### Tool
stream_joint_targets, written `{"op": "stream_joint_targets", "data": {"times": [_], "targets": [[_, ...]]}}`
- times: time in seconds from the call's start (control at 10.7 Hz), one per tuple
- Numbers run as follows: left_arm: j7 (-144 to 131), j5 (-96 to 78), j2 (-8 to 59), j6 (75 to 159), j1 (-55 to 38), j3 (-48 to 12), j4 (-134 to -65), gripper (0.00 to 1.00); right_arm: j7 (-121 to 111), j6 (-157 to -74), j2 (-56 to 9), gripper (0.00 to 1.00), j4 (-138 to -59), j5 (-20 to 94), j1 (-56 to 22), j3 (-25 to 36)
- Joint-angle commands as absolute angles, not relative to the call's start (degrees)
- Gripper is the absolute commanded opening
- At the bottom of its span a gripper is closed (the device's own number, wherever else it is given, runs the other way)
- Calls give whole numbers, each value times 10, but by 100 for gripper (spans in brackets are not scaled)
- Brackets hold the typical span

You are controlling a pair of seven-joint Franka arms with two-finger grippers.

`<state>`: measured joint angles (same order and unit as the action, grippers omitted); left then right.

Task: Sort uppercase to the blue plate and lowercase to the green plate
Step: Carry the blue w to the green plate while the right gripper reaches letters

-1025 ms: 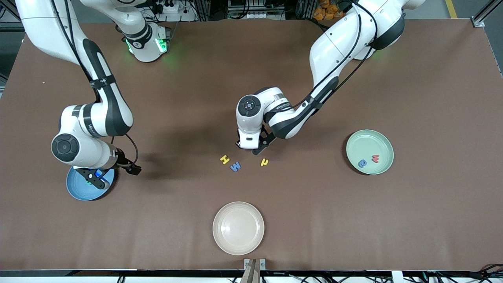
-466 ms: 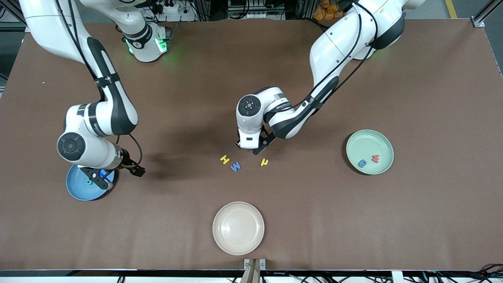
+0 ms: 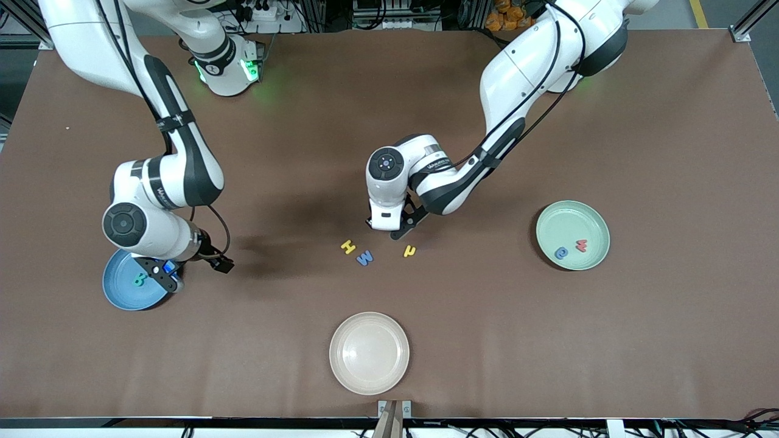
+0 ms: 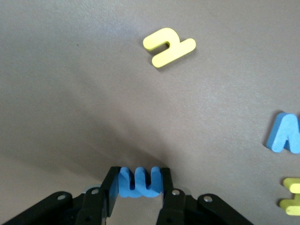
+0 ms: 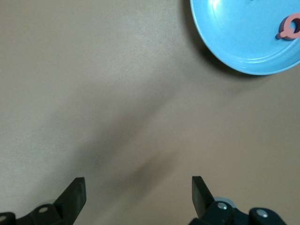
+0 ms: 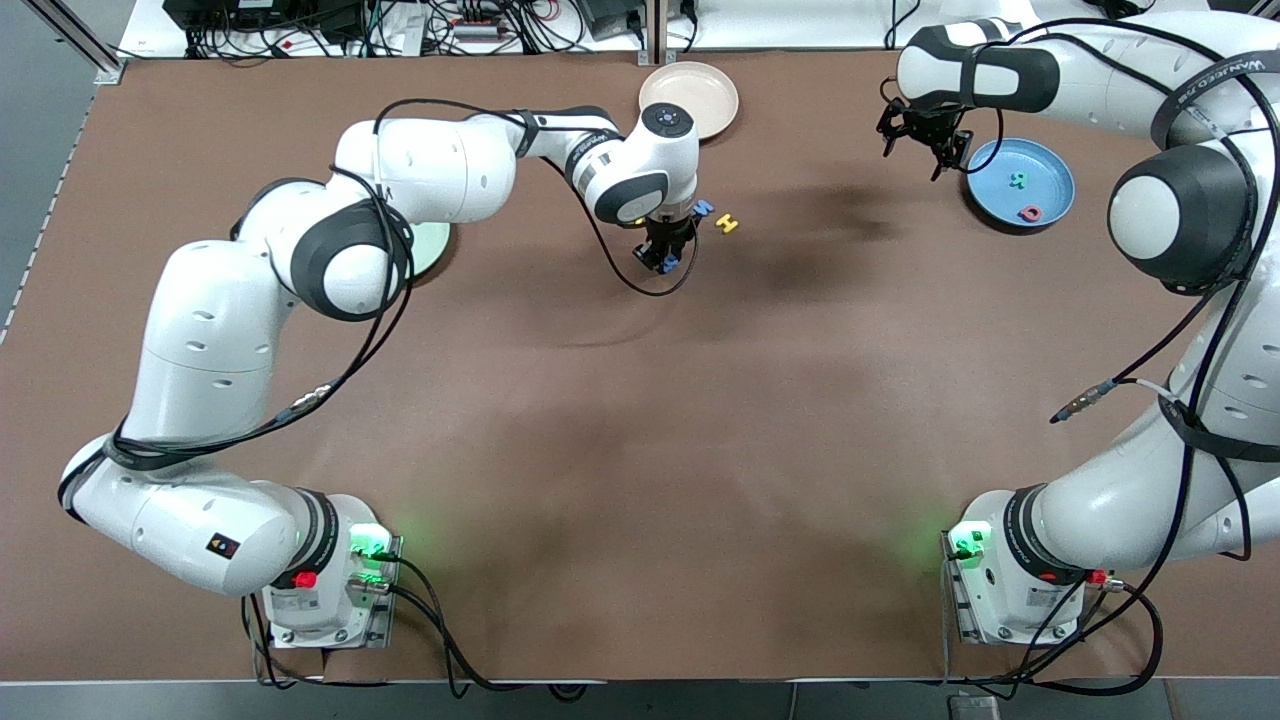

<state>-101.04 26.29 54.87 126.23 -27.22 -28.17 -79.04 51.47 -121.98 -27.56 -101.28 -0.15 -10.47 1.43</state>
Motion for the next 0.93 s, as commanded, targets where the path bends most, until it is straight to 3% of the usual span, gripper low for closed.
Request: {"op": "stream_joint_targets", "data": {"times": [0.0, 0.19, 0.37, 0.84], "targets": [[-972, 259, 513, 1218, -270, -274, -808, 9, 554, -1229, -282, 100, -1006, 6, -124, 17], [-911, 259, 495, 1173, -252, -279, -811, 2, 555, -1230, -286, 100, -1003, 7, -126, 17], [-824, 259, 457, 1157, -221, -280, -857, 0, 598, -1244, -293, 100, -1000, 8, -137, 17], [-627, 260, 298, 1211, -22, -353, -1081, 0, 698, -1251, -359, 100, -933, 9, -239, 17]]}}
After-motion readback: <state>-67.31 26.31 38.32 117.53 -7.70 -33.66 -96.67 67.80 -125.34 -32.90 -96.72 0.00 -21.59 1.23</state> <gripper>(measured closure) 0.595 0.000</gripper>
